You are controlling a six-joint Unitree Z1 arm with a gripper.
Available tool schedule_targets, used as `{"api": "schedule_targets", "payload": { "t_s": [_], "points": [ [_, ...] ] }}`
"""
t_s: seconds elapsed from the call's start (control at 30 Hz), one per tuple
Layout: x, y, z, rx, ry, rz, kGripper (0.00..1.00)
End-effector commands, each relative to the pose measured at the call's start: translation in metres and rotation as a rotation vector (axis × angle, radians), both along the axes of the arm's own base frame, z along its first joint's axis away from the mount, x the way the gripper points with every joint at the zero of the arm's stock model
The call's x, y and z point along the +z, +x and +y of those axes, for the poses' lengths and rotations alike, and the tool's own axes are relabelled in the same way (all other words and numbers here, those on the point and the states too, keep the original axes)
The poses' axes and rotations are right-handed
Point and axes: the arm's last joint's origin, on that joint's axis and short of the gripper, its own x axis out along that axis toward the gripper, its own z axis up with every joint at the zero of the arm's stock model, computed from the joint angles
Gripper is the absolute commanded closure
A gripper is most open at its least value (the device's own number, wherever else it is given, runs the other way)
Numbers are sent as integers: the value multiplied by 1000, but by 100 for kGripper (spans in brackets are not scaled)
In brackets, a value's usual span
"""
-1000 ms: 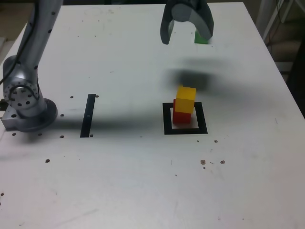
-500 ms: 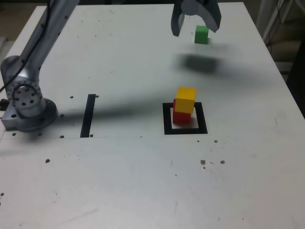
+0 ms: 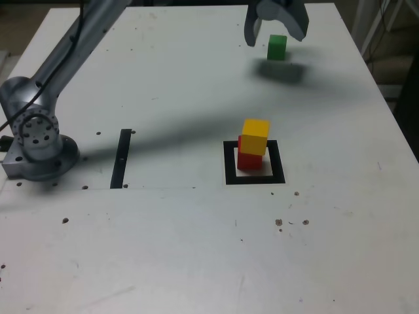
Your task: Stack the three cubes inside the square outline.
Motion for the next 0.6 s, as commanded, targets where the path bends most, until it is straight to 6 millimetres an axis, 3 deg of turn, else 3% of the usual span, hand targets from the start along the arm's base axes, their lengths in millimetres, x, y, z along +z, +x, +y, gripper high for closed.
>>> {"api": "schedule_targets", "payload": {
  "t_s": [0.0, 0.57],
  "points": [
    [-5, 2, 6, 1, 3, 0, 1],
    [-26, 7, 28, 23, 7, -1, 2]
  ]
}}
